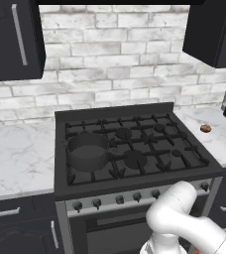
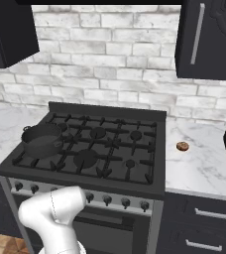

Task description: Turn on the burner for the pot on the stove. Wait thirty seconds for the pot to heat up. Then add the mushroom to the pot.

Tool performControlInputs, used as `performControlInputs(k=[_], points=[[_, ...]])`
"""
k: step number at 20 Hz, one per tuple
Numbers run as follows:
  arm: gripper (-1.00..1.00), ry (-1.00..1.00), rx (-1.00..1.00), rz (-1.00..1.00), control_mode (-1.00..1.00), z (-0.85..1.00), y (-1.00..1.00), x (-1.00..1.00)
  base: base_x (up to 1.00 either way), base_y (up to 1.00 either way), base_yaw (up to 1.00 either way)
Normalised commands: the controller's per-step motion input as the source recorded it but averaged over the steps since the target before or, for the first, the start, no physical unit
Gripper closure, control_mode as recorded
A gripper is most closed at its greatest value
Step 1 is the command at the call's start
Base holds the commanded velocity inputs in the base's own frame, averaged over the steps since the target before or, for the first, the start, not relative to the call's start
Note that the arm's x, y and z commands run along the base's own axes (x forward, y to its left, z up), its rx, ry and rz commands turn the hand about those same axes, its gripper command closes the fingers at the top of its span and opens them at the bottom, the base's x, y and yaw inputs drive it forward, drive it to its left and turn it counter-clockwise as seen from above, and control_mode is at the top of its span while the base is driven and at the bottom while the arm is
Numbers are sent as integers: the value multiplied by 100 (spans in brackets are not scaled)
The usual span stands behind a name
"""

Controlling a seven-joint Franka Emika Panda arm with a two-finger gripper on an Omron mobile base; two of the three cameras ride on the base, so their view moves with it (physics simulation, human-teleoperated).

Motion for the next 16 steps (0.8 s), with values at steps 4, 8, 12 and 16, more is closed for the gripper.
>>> performControlInputs(k=[4, 8, 12, 16], points=[[-100, -2, 0, 0, -100, -4, -4, -11, 0, 0, 0], [-100, 0, 3, 0, -100, -9, -14, -13, 0, 0, 0], [-100, -6, 3, 0, -100, -22, -9, -19, 0, 0, 0], [-100, -8, 2, 0, -100, -29, -9, -23, 0, 0, 0]])
